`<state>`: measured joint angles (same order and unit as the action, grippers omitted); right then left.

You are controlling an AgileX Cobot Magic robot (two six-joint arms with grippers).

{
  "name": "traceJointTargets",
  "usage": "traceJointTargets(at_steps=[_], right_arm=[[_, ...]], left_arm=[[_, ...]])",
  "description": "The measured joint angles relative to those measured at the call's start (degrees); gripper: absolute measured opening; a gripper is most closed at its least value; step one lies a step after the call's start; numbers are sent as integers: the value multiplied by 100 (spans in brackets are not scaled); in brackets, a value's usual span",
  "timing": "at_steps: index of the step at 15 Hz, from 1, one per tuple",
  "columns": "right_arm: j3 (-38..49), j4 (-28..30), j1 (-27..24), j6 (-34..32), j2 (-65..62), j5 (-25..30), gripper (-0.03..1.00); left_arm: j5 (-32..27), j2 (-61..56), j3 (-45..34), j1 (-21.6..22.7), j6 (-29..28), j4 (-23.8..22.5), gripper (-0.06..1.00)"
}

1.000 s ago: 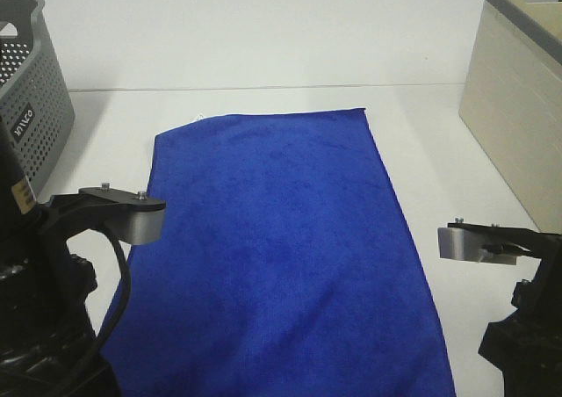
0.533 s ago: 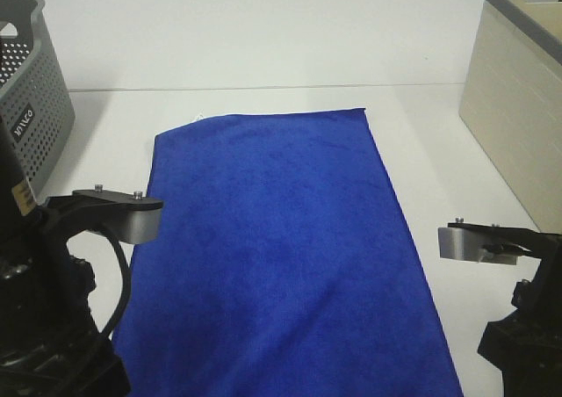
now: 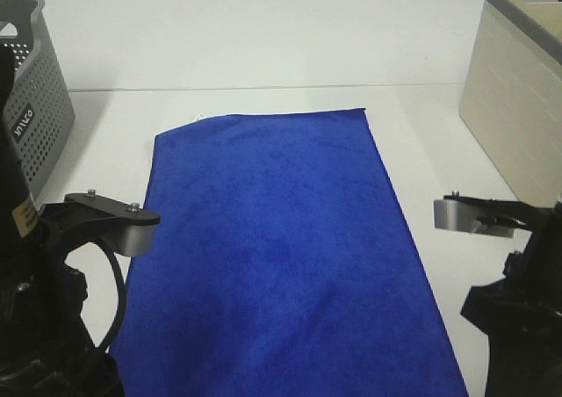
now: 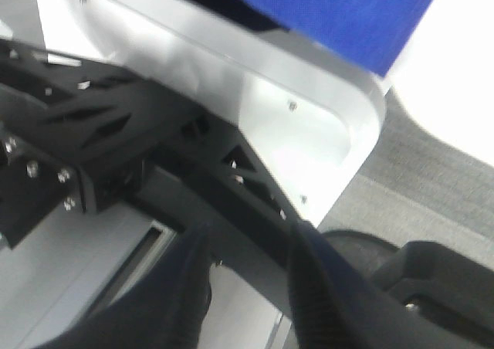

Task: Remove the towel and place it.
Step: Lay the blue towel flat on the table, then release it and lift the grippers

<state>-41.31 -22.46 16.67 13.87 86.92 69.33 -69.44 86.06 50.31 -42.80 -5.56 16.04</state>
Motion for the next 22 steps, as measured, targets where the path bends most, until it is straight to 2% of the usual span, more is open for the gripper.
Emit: traceJointTargets(at_steps=[3,5,7,10,14,16,20,22], right_arm=[[-837,476,0,-670,0,-80,37],[-1467,1054,0,-1054,0,-189,37],[-2091,1501,0,-1387,0,-418,37],[-2968,1621,0,-1541,120,-796,37],[-3936,1770,-40,-1541,900,-877,37],[-4383,1427,-401,-1450,1352,-871,37],[-5374,-241,-1329,-309,2269,-613,37],[-6085,-533,-1490,-69,2859,-527,37]], left_arm=[[-11,0,235,424,-69,-143,58],[6,0,481,1049,-74,-246,58],[264,11,819,1765,-34,-286,58],[556,298,1518,2618,212,-309,58],[957,1106,2532,3048,367,-315,58],[1094,1593,3048,3060,384,-424,58],[1112,2607,4274,3134,384,-447,58],[1100,3134,4927,3197,390,-441,58]])
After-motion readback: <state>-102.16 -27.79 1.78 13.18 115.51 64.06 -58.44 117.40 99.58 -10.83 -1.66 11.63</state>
